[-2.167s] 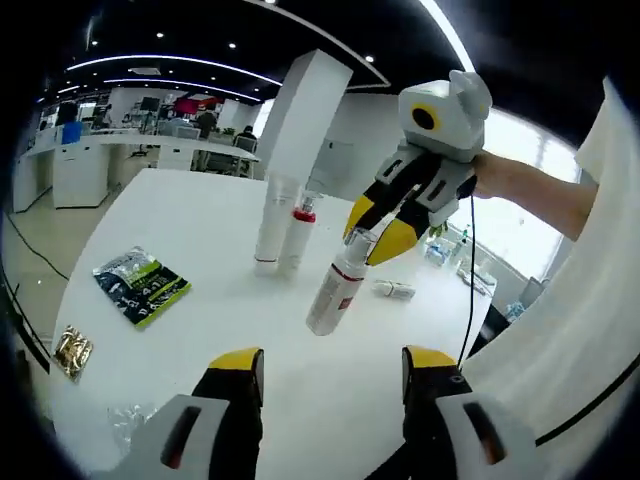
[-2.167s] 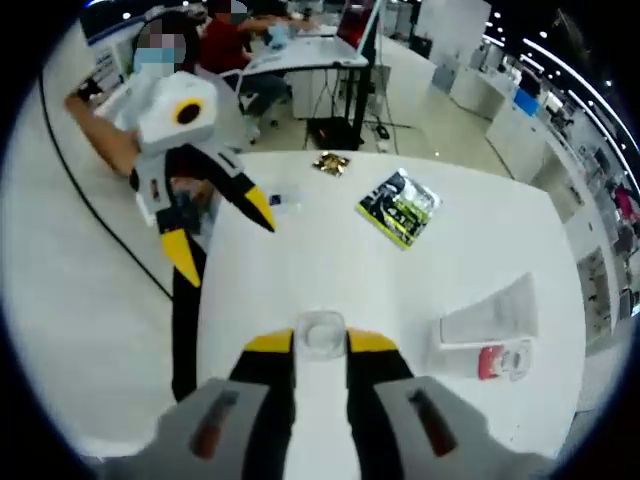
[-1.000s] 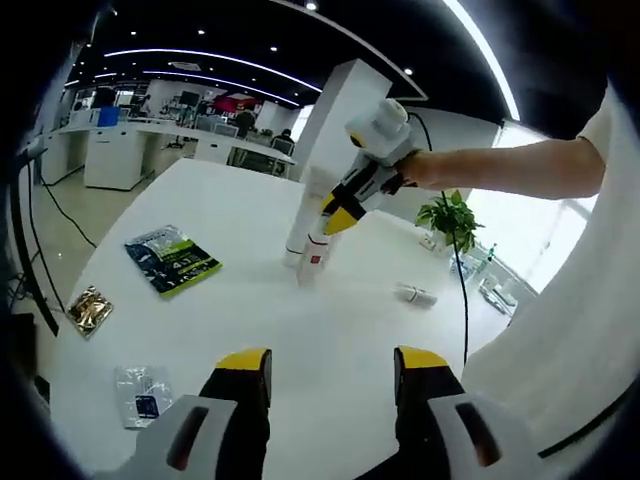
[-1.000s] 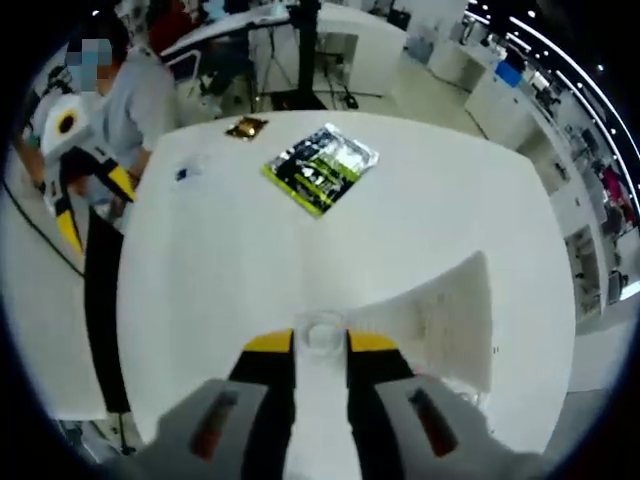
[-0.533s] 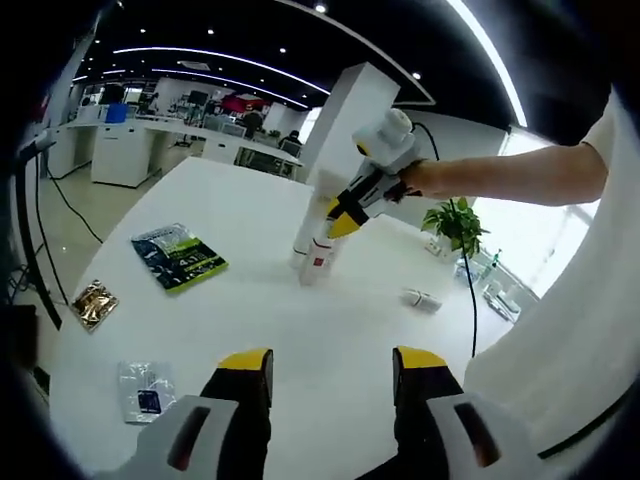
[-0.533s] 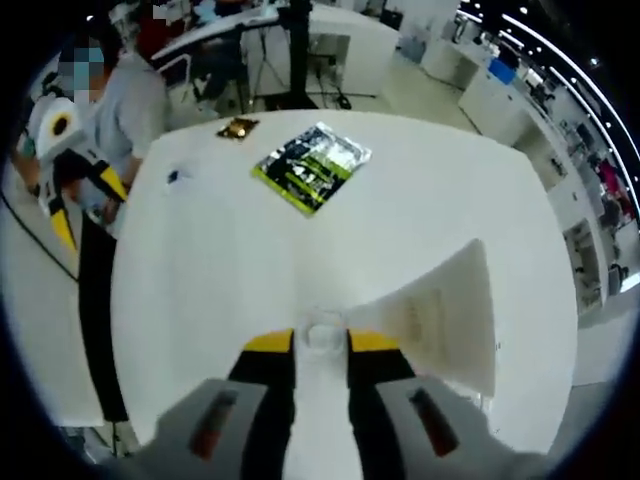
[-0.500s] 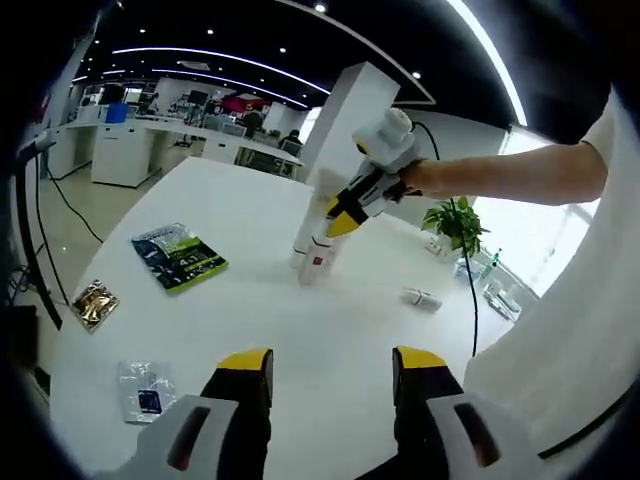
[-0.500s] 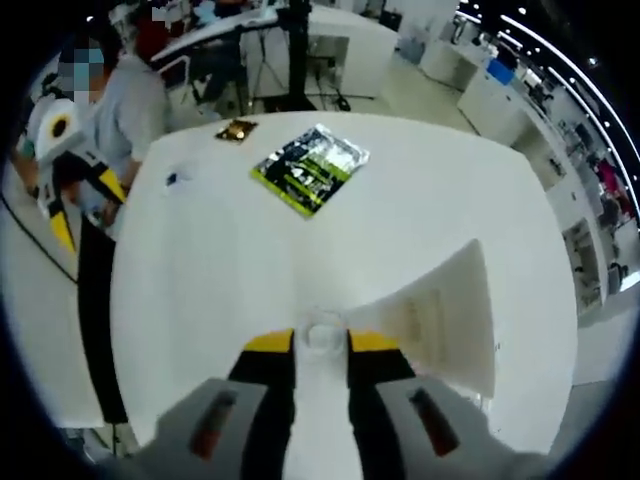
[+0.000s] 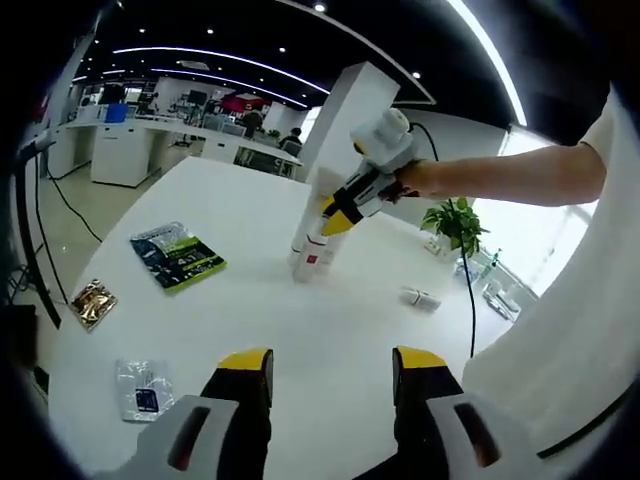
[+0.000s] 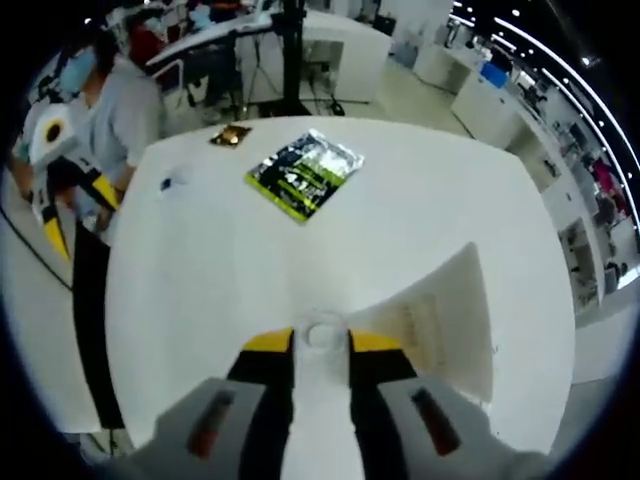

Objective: Arrange the skincare products in the storage area until every visible bottle or jar stands upright without overlapping.

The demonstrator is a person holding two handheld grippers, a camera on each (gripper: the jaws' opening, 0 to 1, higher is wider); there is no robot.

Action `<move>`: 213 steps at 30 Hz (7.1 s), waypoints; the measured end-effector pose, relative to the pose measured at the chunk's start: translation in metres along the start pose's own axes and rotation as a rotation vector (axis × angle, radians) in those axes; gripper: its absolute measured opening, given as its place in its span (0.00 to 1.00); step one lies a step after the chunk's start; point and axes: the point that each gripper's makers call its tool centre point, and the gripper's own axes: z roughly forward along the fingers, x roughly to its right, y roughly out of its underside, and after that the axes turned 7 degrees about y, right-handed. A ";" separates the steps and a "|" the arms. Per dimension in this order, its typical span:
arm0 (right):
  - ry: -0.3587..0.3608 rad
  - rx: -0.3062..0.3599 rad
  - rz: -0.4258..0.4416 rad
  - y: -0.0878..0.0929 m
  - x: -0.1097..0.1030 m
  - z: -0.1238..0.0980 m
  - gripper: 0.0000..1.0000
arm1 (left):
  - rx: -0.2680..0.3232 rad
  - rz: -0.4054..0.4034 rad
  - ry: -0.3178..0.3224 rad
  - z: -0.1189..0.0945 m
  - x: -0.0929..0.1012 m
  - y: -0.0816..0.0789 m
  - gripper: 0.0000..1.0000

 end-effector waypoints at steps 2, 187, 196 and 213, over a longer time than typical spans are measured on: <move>0.006 0.000 -0.012 0.000 0.000 0.000 0.21 | -0.003 0.001 0.003 0.001 0.001 0.001 0.49; -0.401 0.827 0.000 -0.031 -0.225 -0.213 0.30 | -0.228 0.397 0.199 0.018 0.157 0.000 0.21; -0.457 0.667 -0.291 -0.056 -0.252 -0.201 0.25 | -0.215 0.371 0.144 -0.007 0.134 0.003 0.21; -0.469 0.465 -0.323 -0.065 -0.231 -0.182 0.22 | -0.210 0.381 0.265 0.006 0.114 -0.011 0.21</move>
